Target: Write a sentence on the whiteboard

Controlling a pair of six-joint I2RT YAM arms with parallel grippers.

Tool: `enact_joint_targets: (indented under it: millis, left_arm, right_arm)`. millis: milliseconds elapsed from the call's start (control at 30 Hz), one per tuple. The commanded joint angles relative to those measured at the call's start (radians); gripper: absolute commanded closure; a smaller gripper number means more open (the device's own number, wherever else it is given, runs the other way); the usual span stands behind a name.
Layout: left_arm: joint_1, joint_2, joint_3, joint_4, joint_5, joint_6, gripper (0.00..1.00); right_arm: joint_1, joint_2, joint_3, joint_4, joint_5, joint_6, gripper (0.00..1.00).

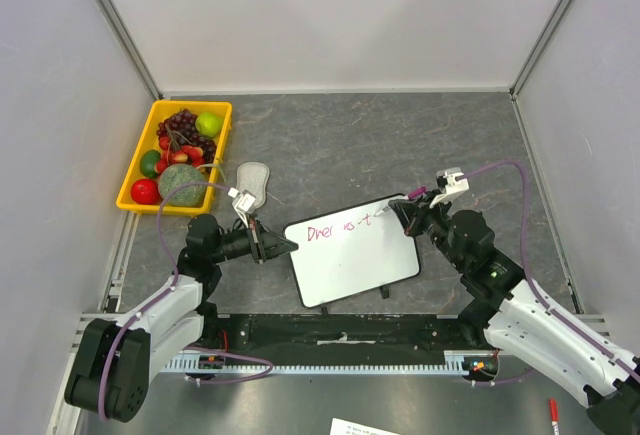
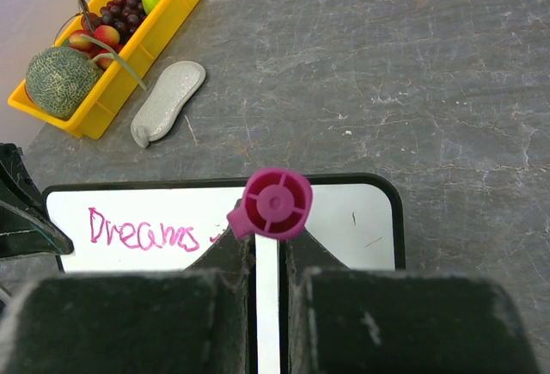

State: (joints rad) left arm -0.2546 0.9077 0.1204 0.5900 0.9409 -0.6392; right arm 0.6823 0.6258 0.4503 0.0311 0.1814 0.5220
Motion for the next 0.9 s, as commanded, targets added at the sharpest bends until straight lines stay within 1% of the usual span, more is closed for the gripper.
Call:
enact_joint_targets:
  millis: [0,500,867]
  left_arm:
    - [-0.002,-0.001,-0.002,0.022,-0.008,0.072,0.98]
    - [-0.002,-0.004,-0.002,0.024,-0.008,0.07,0.98]
    - [-0.002,-0.001,-0.001,0.022,-0.007,0.072,0.98]
  right_arm:
    - [-0.004,0.009,0.007,0.029,-0.008,-0.019,1.0]
    - [-0.003,-0.005,-0.035,0.001,-0.062,-0.03,1.0]
    - [-0.003,-0.023,-0.029,-0.019,-0.004,-0.037,1.0]
